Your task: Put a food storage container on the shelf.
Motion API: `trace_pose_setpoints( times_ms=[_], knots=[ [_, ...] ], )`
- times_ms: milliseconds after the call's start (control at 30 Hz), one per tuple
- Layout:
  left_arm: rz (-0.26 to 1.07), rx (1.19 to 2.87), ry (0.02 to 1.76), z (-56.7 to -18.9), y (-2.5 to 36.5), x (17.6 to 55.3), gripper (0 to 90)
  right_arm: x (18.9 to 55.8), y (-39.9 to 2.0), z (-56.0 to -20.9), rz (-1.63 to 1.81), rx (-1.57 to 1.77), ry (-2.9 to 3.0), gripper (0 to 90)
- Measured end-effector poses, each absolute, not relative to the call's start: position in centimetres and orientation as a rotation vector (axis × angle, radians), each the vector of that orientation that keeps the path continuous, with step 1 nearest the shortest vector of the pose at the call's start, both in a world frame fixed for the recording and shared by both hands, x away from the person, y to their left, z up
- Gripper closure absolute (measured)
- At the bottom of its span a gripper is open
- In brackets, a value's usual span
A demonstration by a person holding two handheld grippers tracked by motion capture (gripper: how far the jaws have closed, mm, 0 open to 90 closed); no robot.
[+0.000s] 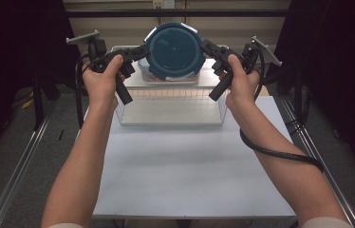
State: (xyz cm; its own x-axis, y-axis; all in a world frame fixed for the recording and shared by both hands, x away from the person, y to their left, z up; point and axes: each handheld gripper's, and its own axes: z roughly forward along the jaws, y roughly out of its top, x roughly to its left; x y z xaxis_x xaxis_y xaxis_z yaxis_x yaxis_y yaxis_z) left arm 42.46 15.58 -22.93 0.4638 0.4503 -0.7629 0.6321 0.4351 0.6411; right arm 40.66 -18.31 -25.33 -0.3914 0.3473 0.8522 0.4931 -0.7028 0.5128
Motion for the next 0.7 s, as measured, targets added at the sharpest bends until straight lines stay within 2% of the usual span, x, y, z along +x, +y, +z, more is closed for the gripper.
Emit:
trace_pose_setpoints(
  times_ms=[700],
  knots=[
    [-0.139, 1.17, 1.232, -22.3, 15.2, 47.7, 74.8, 46.1, -17.6, -25.1, -2.23, -1.798, -1.114, 75.6]
  ],
)
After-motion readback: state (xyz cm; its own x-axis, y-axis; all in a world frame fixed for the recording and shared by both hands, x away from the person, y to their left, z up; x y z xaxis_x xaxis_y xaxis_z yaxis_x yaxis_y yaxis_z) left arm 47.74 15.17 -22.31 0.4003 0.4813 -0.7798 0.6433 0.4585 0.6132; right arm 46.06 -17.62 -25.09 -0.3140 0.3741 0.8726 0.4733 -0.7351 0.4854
